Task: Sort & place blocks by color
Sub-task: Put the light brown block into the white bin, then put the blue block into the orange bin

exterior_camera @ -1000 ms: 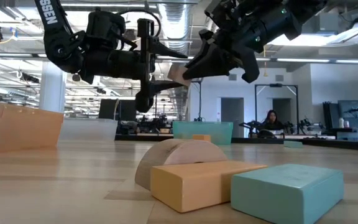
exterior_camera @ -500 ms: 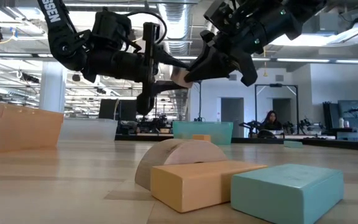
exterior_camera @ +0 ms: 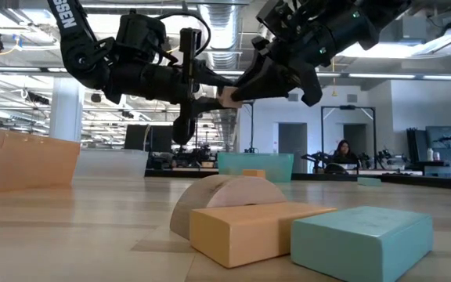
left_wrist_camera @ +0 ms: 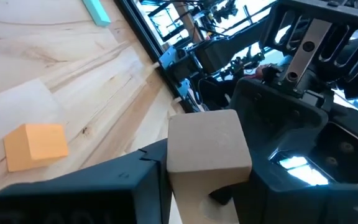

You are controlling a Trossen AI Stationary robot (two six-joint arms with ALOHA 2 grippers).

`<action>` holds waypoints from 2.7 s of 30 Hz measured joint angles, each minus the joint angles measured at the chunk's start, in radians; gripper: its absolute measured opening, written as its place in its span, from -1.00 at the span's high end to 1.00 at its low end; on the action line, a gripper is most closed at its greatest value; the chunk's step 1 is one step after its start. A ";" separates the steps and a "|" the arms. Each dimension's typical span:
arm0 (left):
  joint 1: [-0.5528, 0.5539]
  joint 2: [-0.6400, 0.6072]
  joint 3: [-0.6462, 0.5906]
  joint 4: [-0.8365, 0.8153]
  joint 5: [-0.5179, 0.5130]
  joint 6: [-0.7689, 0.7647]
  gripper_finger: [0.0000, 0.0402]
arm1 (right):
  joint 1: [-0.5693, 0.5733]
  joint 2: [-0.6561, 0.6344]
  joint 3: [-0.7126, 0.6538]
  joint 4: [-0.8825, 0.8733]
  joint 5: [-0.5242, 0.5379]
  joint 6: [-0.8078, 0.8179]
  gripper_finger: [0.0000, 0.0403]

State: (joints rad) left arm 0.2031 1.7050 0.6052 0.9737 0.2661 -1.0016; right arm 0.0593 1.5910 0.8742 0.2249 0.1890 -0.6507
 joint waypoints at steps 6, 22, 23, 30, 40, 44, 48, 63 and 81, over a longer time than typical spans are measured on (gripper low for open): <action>0.032 -0.005 0.001 0.009 0.040 0.023 0.52 | 0.032 -0.051 -0.002 -0.048 0.059 0.068 0.11; 0.248 -0.468 0.031 -0.804 -0.153 0.479 0.53 | 0.065 -0.363 -0.002 -0.455 0.071 0.337 -0.19; 0.264 -0.510 0.046 -0.891 -0.215 0.518 0.53 | 0.059 -0.368 -0.002 -0.452 0.072 0.337 -0.19; 0.417 -0.645 0.117 -1.323 -0.585 0.699 0.49 | 0.011 -0.342 -0.002 -0.438 0.072 0.337 -0.18; 0.650 -0.558 0.118 -1.454 -0.586 0.841 0.42 | -0.003 -0.294 -0.003 -0.430 0.071 0.370 -0.18; 0.661 -0.540 0.118 -1.454 -0.580 0.897 0.23 | -0.003 -0.294 -0.003 -0.430 0.071 0.374 -0.18; 0.661 -0.539 0.118 -1.463 -0.565 0.910 0.06 | -0.003 -0.294 -0.003 -0.428 0.071 0.390 -0.18; 0.572 -0.541 0.199 -1.470 -0.312 0.889 -0.11 | -0.002 -0.295 -0.003 -0.425 0.071 0.391 -0.18; -0.069 -0.541 0.161 -1.068 -0.359 0.953 -0.12 | 0.058 -0.296 -0.003 -0.459 0.071 0.737 -0.18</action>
State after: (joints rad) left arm 0.1346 1.1645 0.7662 -0.0944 -0.0928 -0.0488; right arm 0.1174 1.2953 0.8715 -0.2337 0.2596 0.0863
